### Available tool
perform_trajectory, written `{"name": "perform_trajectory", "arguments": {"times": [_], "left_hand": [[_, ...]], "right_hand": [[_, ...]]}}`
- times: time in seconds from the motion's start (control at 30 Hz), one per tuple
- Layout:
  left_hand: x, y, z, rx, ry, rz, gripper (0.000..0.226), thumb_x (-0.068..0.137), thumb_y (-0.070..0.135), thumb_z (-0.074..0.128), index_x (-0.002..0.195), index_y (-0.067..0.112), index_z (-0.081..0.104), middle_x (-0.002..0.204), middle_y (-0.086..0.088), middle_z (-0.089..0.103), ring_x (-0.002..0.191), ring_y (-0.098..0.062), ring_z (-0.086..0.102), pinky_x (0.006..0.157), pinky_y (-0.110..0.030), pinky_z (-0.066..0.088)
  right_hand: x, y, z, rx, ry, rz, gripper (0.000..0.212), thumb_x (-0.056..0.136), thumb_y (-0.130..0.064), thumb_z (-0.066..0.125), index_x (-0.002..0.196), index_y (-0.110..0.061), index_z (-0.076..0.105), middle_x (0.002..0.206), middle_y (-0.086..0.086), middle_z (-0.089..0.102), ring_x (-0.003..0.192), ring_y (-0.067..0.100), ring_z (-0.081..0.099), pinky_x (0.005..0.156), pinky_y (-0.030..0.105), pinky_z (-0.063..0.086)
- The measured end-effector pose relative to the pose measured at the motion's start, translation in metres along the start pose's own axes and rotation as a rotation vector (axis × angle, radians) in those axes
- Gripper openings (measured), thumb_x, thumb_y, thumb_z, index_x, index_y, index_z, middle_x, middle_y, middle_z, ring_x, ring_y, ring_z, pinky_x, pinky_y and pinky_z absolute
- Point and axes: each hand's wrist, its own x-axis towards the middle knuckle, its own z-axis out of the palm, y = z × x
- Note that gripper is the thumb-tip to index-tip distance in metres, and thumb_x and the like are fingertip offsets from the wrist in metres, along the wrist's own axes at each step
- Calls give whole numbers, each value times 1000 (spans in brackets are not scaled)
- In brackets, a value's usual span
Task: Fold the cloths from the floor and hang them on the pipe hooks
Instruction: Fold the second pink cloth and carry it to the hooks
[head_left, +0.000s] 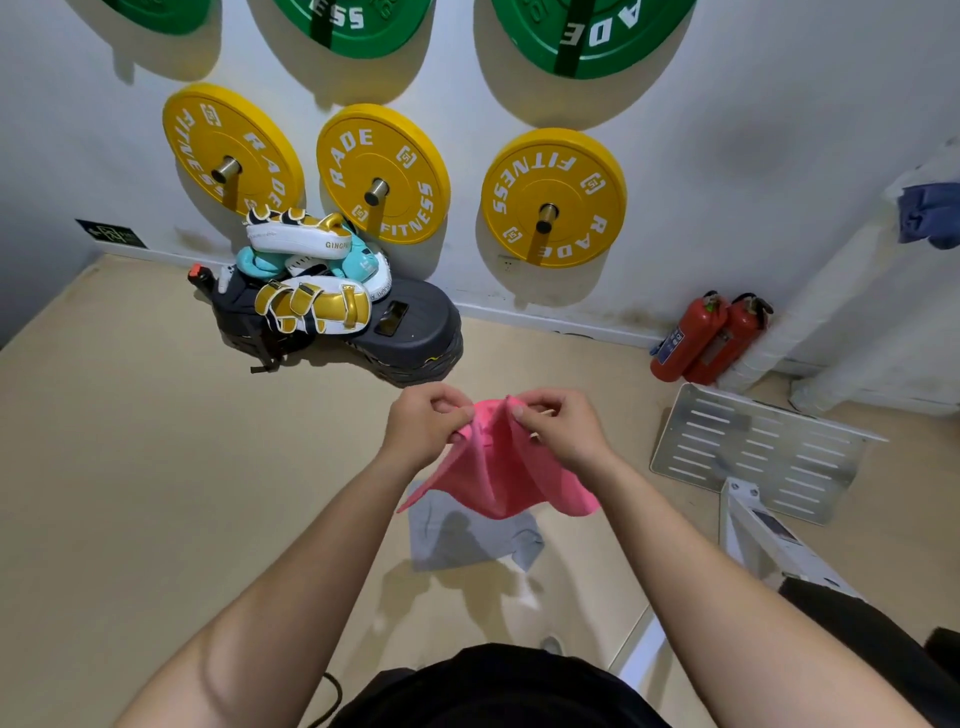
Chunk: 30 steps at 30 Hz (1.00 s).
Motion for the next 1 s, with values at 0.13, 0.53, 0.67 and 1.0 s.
{"name": "perform_trajectory", "arguments": {"times": [0.13,0.53,0.67,1.0], "left_hand": [[-16,6,17,-205,-108,-61,27,86,-11,55,89,7,75,79,-18,70,72,-28,66,85,-48,60],[-31,0,14,-122,-62,74,8,79,16,79,87,19,80,72,-6,76,74,-25,74,82,-46,61],[-31,2,13,-129,-39,79,7,78,22,82,84,19,79,69,-4,75,71,-22,75,81,-47,61],[-36,9,12,-215,-33,82,9,82,13,79,85,4,76,66,-13,73,60,-22,70,67,-41,59]], "right_hand": [[-20,4,15,95,9,-16,9,90,-12,69,93,-10,78,73,-5,73,66,5,61,68,24,49],[-35,2,7,206,-57,-66,13,88,-3,69,99,-2,76,93,12,77,91,26,73,88,42,58],[-35,-1,7,156,-82,-92,15,91,-6,66,100,-7,77,95,9,77,98,31,71,93,49,55],[-38,-16,4,9,-119,-134,12,84,-11,76,95,-14,78,86,1,77,87,20,72,87,37,56]]}}
